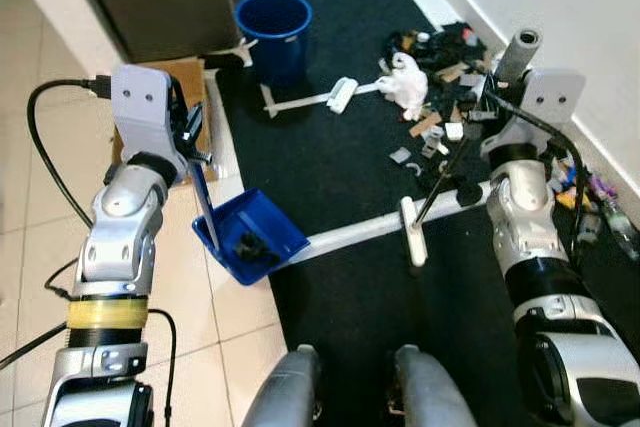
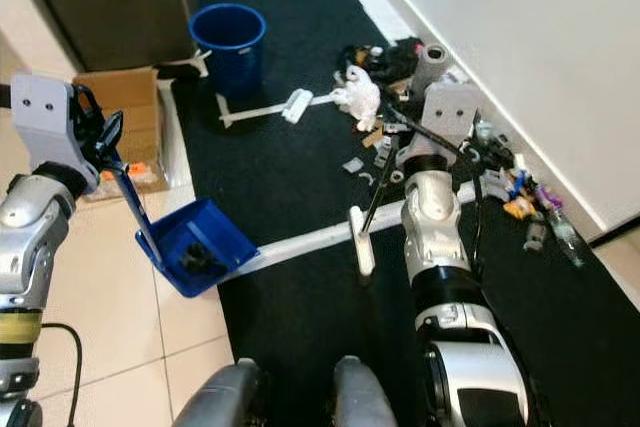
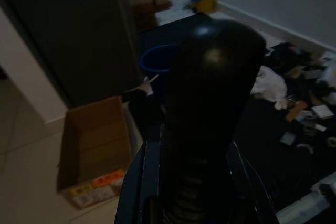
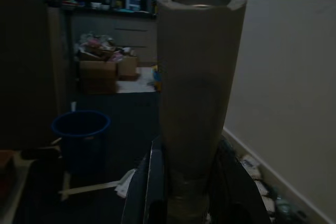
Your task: Sweep floor
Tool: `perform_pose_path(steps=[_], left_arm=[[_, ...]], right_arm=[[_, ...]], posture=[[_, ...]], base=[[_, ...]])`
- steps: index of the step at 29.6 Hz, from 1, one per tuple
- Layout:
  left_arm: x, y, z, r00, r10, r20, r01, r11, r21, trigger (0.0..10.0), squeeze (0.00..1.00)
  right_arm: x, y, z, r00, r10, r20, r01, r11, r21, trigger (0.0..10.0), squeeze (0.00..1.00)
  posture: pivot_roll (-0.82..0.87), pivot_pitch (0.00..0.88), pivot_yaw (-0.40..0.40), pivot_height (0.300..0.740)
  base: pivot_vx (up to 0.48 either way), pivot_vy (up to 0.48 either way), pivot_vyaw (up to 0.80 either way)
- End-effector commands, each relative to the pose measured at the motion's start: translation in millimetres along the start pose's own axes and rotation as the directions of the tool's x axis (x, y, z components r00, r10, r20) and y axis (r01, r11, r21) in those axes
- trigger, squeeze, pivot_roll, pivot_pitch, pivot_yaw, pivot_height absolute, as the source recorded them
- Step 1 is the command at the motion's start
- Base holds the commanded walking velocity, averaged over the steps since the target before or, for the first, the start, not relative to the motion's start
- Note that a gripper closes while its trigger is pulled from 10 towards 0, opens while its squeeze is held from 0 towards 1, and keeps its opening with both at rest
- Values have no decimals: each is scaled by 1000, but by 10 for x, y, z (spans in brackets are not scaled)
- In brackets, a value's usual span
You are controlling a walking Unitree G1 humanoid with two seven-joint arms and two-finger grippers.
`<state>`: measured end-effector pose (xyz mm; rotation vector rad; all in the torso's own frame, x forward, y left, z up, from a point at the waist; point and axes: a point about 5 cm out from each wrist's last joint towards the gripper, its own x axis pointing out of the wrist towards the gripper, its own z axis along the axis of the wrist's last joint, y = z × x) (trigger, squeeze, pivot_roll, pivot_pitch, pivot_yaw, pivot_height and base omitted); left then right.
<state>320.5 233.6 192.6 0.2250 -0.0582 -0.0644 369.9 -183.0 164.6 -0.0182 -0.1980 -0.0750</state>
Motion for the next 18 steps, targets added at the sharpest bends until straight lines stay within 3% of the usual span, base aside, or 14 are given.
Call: perform_pose_path(steps=[1, 18], left_arm=[[2, -18, 74, 999, -10, 32, 10, 1000, 18, 10000, 0], [-5, -9, 54, 1000, 3, 30, -4, 1000, 18, 10000, 0]], right_arm=[[17, -48, 80, 999, -18, 39, 18, 1000, 0, 10000, 0], [17, -16, 64, 999, -9, 32, 9, 1000, 5, 10000, 0]], posture=[[3, 173, 18, 740], [5, 170, 13, 740]], base=[[0, 0, 0], [0, 0, 0]])
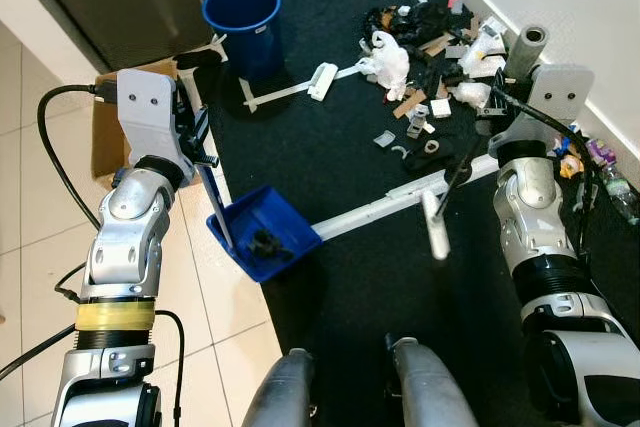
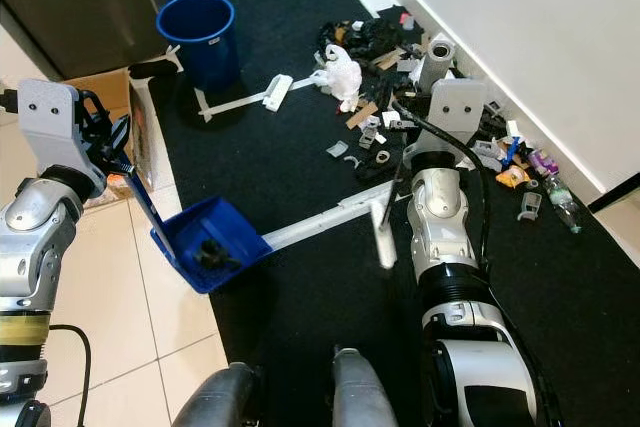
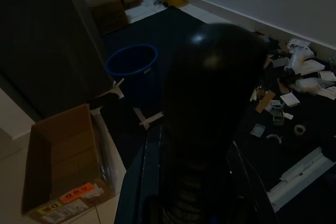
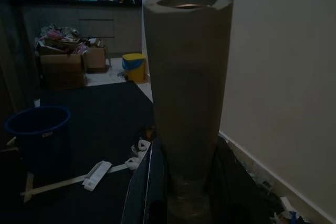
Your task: Sweep floor
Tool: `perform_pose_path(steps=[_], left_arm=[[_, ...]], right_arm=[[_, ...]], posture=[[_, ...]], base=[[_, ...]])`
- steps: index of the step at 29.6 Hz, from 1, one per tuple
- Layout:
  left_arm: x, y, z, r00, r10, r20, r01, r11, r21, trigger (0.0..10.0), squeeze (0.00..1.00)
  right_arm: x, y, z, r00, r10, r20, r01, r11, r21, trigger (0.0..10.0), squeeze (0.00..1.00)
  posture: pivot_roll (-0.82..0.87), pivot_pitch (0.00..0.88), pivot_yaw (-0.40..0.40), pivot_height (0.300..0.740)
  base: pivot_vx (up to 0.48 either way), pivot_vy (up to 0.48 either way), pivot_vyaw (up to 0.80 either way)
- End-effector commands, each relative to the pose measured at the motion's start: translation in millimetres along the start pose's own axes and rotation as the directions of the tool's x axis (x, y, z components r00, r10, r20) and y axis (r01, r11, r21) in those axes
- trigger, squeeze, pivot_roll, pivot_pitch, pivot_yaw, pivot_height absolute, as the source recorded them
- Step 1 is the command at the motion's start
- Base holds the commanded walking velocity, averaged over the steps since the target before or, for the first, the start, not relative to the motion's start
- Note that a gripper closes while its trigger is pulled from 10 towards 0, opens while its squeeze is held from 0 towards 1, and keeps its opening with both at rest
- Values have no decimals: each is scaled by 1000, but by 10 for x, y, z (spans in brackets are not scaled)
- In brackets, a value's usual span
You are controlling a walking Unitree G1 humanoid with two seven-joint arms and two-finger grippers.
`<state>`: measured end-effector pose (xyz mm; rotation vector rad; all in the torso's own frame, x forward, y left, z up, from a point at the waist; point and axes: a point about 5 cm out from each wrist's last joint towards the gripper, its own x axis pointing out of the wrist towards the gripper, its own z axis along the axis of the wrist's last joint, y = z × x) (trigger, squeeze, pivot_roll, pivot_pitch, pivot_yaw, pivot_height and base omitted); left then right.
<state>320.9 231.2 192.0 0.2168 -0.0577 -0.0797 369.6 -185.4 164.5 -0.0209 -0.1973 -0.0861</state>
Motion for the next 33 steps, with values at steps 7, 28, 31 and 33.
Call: perform_pose_path(steps=[7, 28, 31, 33], left_arm=[[-30, 3, 30, 999, 26, 32, -23, 997, -77, 10000, 0], [-51, 12, -29, 993, 100, 64, -93, 991, -101, 10000, 0], [-79, -67, -108, 997, 72, 8, -70, 988, -137, 10000, 0], [-104, -112, -153, 996, 87, -13, -87, 974, -209, 10000, 0]], right_arm=[[30, 11, 73, 999, 4, 34, -4, 1000, 7, 10000, 0], [40, -11, 34, 1000, 21, 14, -21, 1000, -10, 10000, 0], [33, -21, 23, 999, 47, 5, -47, 999, -17, 10000, 0], [32, -23, 27, 999, 54, 7, -54, 998, -19, 10000, 0]], posture=[[7, 161, 9, 740], [4, 129, 7, 740], [4, 123, 8, 740], [4, 122, 9, 740]], base=[[0, 0, 0], [0, 0, 0], [0, 0, 0], [0, 0, 0]])
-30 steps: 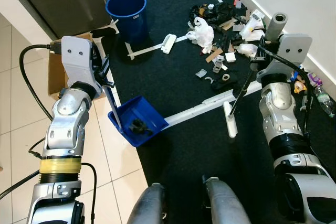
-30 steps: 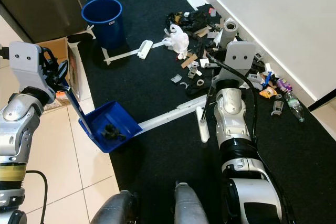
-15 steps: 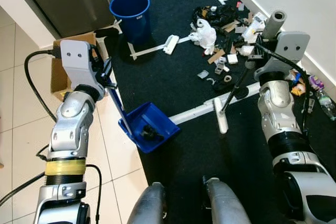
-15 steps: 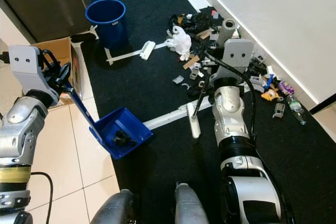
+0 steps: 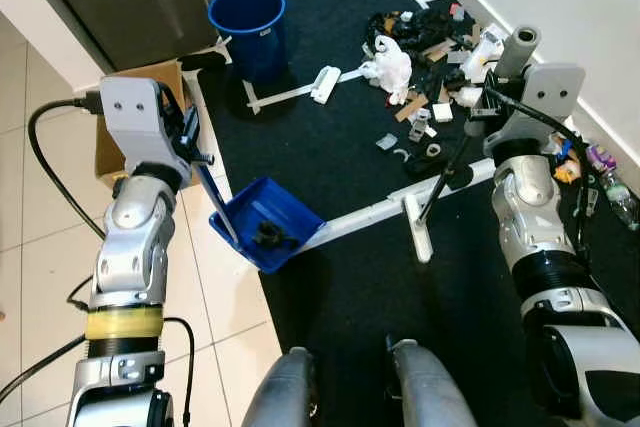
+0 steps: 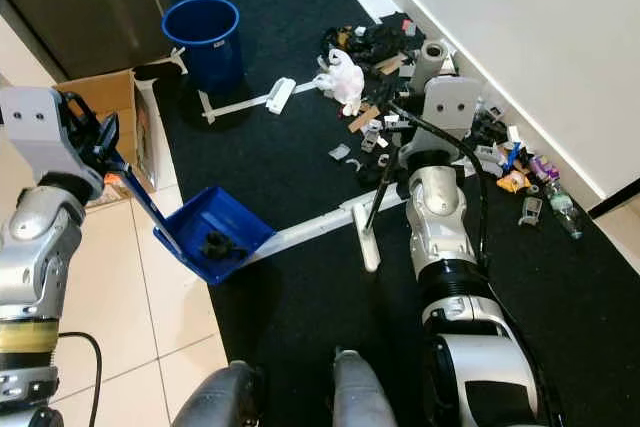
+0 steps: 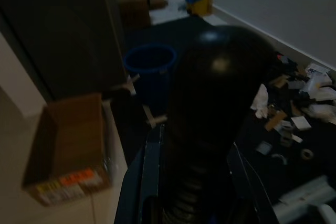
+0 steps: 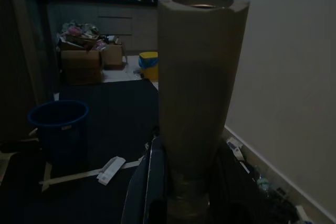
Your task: Sweep floor
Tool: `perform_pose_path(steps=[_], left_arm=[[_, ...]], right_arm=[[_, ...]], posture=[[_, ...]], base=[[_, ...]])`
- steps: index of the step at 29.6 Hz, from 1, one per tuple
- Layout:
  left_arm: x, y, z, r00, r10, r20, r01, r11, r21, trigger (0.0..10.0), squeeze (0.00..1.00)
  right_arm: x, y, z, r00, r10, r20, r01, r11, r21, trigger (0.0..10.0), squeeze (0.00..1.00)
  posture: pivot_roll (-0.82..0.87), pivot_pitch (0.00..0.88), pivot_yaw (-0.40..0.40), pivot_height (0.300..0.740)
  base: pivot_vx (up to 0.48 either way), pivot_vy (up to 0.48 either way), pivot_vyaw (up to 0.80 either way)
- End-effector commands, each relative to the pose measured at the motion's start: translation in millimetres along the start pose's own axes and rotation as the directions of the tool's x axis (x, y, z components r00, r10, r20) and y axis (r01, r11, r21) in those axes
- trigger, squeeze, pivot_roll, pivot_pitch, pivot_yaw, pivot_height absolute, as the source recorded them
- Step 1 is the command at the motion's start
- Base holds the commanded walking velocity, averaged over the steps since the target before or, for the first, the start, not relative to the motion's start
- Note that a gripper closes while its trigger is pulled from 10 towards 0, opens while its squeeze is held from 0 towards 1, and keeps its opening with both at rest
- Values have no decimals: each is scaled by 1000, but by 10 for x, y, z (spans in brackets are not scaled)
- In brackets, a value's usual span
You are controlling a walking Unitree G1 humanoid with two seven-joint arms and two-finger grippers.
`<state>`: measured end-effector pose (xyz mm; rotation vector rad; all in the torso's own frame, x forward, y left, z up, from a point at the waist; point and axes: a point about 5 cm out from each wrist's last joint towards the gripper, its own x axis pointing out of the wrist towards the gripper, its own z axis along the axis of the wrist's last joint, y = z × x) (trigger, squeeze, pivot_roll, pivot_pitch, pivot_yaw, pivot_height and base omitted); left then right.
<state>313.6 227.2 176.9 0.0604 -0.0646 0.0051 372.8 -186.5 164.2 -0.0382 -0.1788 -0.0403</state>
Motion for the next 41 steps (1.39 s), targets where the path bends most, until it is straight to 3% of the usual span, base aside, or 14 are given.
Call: perform_pose_path(steps=[1, 4, 6, 10, 18, 41], left_arm=[[-41, -40, -38, 1000, 4, -13, -5, 996, -86, 10000, 0], [-67, -49, -55, 1000, 17, -3, -17, 999, -47, 10000, 0], [-118, -89, -73, 1000, -9, 11, 8, 998, 63, 10000, 0], [-115, -110, -5, 999, 5, 45, -9, 995, 102, 10000, 0], [-49, -125, 106, 994, 17, 107, -27, 995, 95, 10000, 0], [1, -50, 146, 992, 38, 124, -55, 989, 135, 10000, 0]], right_arm=[[-2, -16, 37, 1000, 7, 26, -6, 1000, -6, 10000, 0], [0, -19, 42, 1000, 4, 28, -4, 1000, -5, 10000, 0], [5, -2, 56, 999, 5, 36, -5, 1000, 0, 10000, 0], [10, 43, 64, 999, 22, 42, -22, 1000, 12, 10000, 0], [25, 95, 58, 999, 28, 39, -29, 999, 18, 10000, 0], [43, 139, 66, 999, 27, 41, -28, 999, 29, 10000, 0]], posture=[[4, 122, 9, 740], [5, 122, 11, 740], [6, 119, 10, 740], [12, 119, 5, 740], [15, 113, 3, 740], [27, 121, 6, 740]], base=[[0, 0, 0], [0, 0, 0], [0, 0, 0], [0, 0, 0], [70, 0, 0], [443, 0, 0]])
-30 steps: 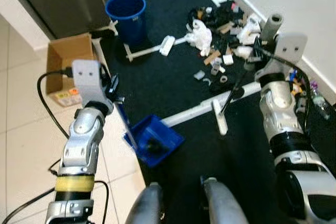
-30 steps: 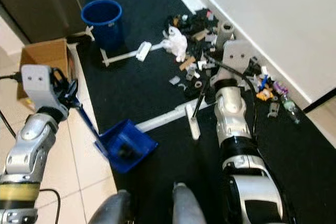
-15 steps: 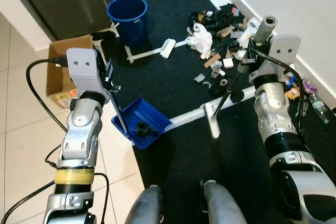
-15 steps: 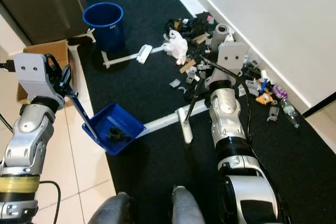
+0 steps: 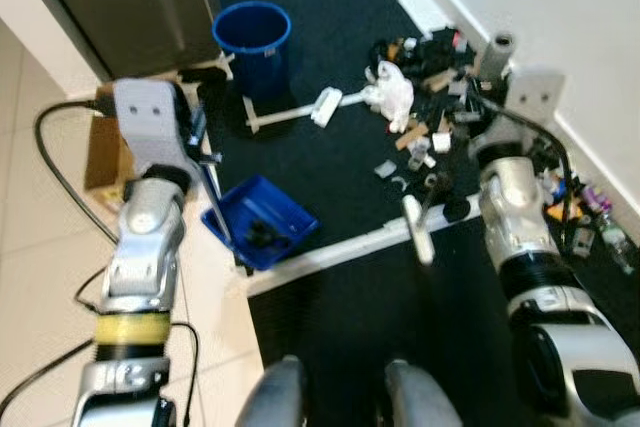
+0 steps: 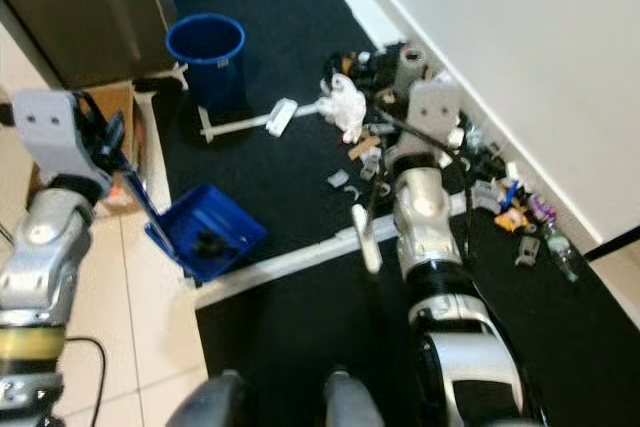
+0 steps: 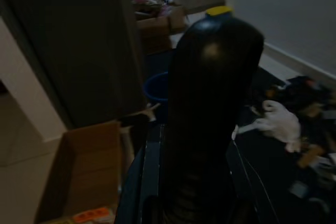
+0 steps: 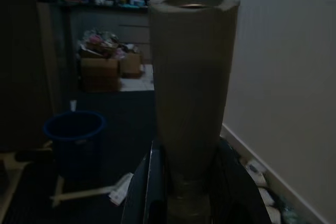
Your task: Sweep floor
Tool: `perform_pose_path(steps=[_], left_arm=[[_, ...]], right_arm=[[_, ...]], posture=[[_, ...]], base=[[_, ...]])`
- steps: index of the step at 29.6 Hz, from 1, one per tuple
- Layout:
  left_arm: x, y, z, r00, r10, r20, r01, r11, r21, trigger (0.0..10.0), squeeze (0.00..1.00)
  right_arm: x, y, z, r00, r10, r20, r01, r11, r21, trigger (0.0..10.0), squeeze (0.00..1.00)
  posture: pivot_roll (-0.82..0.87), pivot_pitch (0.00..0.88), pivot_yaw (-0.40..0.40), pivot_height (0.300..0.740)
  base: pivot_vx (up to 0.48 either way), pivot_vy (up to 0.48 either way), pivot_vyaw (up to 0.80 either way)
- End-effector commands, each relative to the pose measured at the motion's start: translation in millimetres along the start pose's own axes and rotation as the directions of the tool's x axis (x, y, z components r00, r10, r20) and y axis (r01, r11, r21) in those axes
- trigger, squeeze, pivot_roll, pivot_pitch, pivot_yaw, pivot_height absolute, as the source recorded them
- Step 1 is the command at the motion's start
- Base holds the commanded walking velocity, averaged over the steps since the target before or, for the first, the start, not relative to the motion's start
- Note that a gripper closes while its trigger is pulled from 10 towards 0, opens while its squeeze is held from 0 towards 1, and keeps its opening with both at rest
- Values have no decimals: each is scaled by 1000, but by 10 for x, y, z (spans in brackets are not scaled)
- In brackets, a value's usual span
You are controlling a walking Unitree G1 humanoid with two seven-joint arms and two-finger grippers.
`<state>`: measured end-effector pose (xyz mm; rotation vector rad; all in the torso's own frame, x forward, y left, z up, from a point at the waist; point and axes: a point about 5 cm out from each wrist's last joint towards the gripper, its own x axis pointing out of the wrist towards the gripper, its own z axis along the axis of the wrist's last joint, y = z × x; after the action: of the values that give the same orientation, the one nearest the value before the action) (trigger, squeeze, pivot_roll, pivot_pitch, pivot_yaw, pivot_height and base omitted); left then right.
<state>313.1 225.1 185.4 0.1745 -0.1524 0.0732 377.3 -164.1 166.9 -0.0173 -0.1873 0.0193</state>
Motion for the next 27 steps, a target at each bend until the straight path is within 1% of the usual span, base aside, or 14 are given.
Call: perform_pose_path(steps=[1, 16, 27], left_arm=[[5, -26, 63, 999, -20, 37, 19, 1000, 22, 10000, 0], [5, -27, 67, 999, -22, 42, 21, 999, 25, 10000, 0], [28, 13, 116, 998, -22, 55, 20, 999, 31, 10000, 0]], right_arm=[[-2, -84, 39, 999, -29, 31, 29, 1000, 2, 10000, 0], [-6, -97, 26, 999, -36, 27, 36, 999, 0, 10000, 0], [-7, -109, 27, 999, -43, 28, 43, 999, -1, 10000, 0]], posture=[[27, 121, 6, 740], [28, 125, 7, 740], [32, 131, 6, 740]], base=[[334, 0, 0], [322, 0, 0], [319, 0, 0]])
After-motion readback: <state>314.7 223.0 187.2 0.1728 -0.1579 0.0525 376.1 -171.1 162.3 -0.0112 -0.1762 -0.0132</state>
